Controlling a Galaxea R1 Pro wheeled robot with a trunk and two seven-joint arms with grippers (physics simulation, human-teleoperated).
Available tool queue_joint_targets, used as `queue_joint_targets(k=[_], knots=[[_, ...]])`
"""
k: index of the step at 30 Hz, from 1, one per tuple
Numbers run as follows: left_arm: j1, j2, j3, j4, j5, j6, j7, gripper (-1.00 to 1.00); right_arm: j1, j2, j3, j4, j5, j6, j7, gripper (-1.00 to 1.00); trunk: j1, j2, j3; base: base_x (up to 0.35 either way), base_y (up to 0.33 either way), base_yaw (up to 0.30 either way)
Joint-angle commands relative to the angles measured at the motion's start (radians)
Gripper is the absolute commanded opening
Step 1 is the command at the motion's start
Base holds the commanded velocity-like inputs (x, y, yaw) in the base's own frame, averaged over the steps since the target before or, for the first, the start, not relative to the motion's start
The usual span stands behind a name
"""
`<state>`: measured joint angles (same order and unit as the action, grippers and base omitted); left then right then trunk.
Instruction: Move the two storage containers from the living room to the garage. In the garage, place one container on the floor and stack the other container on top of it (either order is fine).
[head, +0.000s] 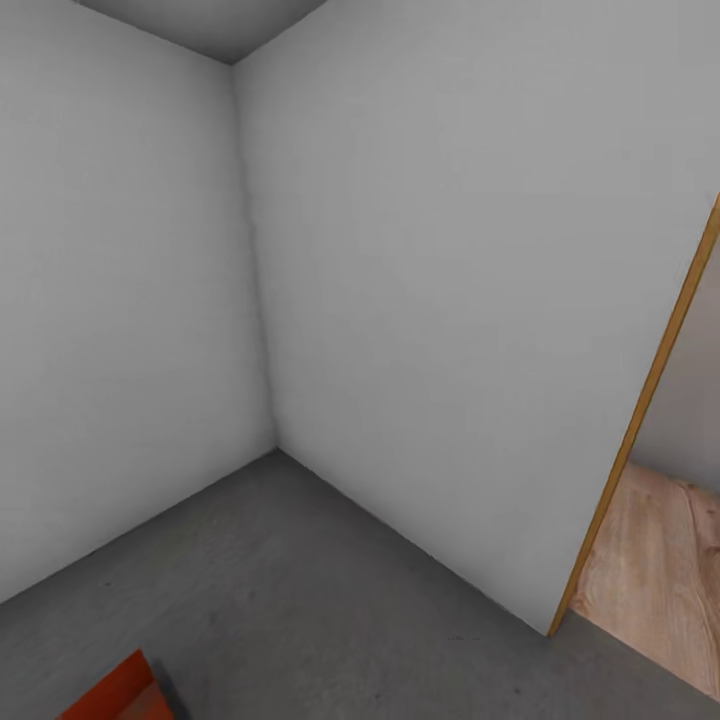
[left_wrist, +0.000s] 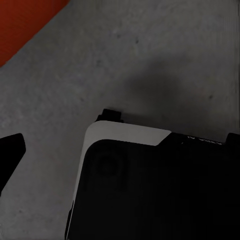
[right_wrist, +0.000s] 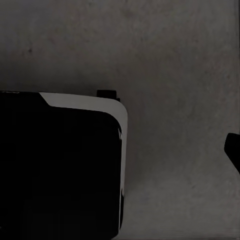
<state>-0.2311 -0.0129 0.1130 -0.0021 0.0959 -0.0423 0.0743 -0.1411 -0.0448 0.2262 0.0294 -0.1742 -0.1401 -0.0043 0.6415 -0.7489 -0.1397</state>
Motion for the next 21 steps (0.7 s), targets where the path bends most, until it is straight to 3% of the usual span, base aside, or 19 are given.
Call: queue_joint_targets(k=[1, 21], knots=[[-0.001, 0.0, 0.003, 0.001, 0.01, -0.004, 0.001, 1.0, -0.002, 0.0, 0.009, 0.003, -0.01, -0.006, 0.0, 1.0, 0.0, -0.001, -0.002, 0.0, 0.0, -0.3], [-0.001, 0.001, 0.003, 0.001, 0.01, -0.004, 0.002, 1.0, -0.002, 0.0, 0.009, 0.003, -0.01, -0.006, -0.002, 1.0, 0.0, -0.001, 0.0, 0.0, 0.0, -0.3]])
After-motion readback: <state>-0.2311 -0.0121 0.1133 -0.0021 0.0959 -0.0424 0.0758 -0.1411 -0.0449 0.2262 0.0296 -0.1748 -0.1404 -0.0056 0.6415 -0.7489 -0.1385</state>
